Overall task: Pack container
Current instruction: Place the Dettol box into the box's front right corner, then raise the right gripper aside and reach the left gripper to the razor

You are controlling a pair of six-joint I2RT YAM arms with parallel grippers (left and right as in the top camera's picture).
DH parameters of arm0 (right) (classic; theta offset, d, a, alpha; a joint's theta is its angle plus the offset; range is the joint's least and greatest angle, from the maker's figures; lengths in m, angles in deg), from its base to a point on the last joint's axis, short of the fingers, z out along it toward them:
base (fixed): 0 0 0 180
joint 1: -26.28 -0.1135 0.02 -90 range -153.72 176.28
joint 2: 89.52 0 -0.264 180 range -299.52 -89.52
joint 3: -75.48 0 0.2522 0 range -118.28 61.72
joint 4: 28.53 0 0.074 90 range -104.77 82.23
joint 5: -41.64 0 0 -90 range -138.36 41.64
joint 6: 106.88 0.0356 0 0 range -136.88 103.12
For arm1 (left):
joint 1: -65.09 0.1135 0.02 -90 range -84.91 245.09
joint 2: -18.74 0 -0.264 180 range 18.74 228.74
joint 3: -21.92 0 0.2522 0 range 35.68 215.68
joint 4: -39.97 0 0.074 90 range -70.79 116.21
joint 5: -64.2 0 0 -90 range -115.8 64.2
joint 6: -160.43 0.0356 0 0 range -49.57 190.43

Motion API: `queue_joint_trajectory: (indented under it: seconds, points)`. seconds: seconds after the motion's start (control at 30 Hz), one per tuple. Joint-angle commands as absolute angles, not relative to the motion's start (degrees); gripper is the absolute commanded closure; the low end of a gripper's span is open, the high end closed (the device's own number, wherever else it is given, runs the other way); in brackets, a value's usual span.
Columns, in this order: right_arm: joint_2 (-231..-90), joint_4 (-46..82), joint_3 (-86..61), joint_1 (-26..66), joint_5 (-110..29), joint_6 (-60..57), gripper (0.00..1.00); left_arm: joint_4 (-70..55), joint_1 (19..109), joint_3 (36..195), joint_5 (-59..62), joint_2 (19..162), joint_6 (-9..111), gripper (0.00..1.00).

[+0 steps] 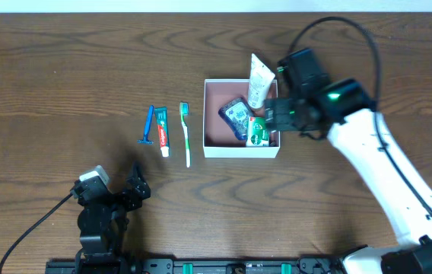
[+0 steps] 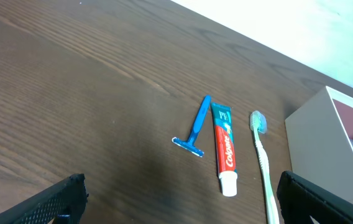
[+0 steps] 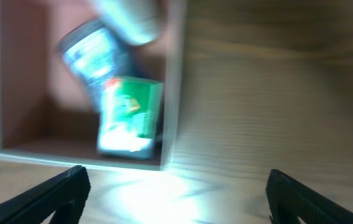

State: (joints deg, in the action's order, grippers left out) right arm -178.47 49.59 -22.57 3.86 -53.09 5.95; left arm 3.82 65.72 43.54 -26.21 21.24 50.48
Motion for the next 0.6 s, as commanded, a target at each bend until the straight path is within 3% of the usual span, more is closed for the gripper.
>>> queue_joint_trajectory:
  seconds: [0.0, 0.3, 0.57]
  points:
    - [-176.5, 50.6, -23.4, 10.9, -55.2, 5.8, 0.05, 3.6, 65.5, 42.4, -26.3, 20.8, 50.0, 0.02]
    - [-177.8, 51.3, -23.3, 26.4, -53.9, 7.8, 0.01, 4.1, 65.5, 42.4, -26.2, 20.8, 48.0, 0.02]
    - [-180.6, 51.1, -23.2, 32.1, -53.9, 19.0, 0.01, 3.7, 65.5, 42.4, -23.6, 21.4, 44.6, 0.02]
